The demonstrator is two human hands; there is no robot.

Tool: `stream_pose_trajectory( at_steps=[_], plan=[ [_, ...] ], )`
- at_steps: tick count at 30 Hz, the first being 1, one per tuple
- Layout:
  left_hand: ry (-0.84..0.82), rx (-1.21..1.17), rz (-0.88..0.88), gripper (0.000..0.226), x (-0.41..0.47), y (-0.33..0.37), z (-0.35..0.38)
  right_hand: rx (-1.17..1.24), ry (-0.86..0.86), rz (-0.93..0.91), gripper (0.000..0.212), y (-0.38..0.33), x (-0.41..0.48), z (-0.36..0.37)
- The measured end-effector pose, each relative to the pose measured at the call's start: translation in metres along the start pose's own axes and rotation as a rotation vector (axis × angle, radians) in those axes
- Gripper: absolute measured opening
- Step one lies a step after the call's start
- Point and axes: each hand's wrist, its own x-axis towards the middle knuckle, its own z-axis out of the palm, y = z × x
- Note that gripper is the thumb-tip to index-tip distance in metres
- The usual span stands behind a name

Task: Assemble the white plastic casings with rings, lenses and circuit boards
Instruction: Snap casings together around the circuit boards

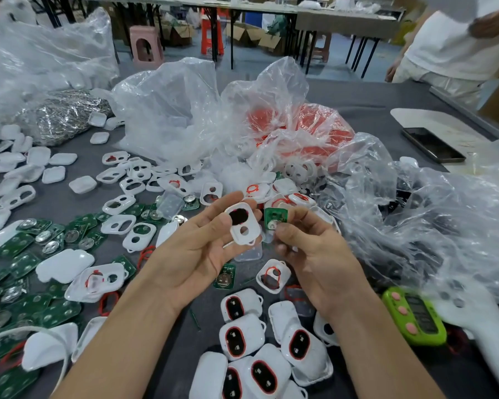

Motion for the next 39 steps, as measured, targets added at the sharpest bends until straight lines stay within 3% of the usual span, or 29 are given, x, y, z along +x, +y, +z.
stream_pose_trajectory(
  at_steps=[5,9,12,15,17,22,30,34,36,38,39],
  plan=[
    [-0.015,0.006,0.005,0.061,0.002,-0.001,0.0,-0.047,0.036,-0.047,0.029,-0.003,0.0,-0.003],
    [-0.001,0.012,0.015,0.061,0.001,0.0,-0.002,-0.642,0.079,-0.164,0.028,-0.003,-0.001,-0.008],
    [0.018,-0.024,0.038,0.059,0.0,0.003,-0.005,-0.875,-0.009,-0.141,0.023,0.004,-0.006,-0.007],
    [0.055,-0.065,0.061,0.039,-0.001,0.007,-0.008,-1.086,0.226,-0.358,0.022,0.011,-0.001,-0.01],
    [0.105,-0.08,0.079,0.018,-0.001,0.009,-0.009,-1.113,0.339,-0.458,0.018,0.008,0.001,-0.011],
    [0.159,-0.113,0.127,0.026,-0.002,0.017,-0.013,-1.256,0.497,-0.52,0.021,0.0,0.0,-0.017],
    [0.171,-0.057,0.088,0.026,0.0,0.013,-0.013,-1.19,0.444,-0.507,0.023,-0.034,0.0,-0.026],
    [0.134,0.005,0.059,0.022,0.002,0.011,-0.011,-1.303,0.713,-0.669,0.027,-0.076,0.014,-0.036],
    [0.138,0.018,0.052,0.021,0.002,0.01,-0.012,-1.341,0.835,-0.563,0.03,-0.101,0.025,-0.045],
    [0.143,0.031,0.043,0.021,0.002,0.008,-0.011,-1.427,0.855,-0.423,0.028,-0.118,0.032,-0.051],
    [0.144,0.049,0.04,0.02,0.003,0.007,-0.01,-1.459,0.843,-0.446,0.027,-0.123,0.035,-0.048]
  ],
)
